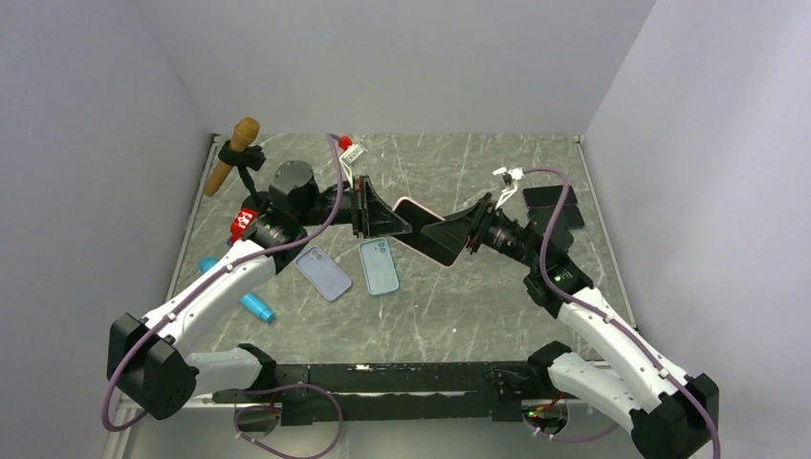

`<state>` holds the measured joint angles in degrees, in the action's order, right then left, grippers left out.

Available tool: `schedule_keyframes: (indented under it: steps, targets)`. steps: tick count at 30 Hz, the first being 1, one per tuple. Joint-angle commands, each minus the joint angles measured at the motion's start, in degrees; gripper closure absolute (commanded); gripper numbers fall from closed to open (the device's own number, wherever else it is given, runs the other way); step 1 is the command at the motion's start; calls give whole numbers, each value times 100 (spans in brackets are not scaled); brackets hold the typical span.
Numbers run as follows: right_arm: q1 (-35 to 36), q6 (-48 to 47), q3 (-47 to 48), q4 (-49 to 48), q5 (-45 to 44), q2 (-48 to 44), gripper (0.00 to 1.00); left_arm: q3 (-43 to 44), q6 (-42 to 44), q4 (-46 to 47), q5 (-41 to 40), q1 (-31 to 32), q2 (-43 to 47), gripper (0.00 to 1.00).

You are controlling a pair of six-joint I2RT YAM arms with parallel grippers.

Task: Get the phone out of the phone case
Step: Pick up the phone at the center of the board.

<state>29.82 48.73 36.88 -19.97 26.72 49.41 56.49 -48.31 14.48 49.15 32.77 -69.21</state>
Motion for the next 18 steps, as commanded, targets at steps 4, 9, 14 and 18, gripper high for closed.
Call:
schedule_keyframes:
  steps: [4,9,14,18]
  targets:
    - [-144,-935,69,812,2115,76,31,894,2007,-2212,1931,-104,71,100]
    - [-123,-496,-151,-63,2588,180,49,996,1970,-2147,2295,-133,130,100]
    - [2,165,-377,-1310,2782,591,71,943,1317,-1524,2332,-139,67,100]
    - [38,590,-526,-1956,2487,734,100,886,684,-988,2100,-187,34,100]
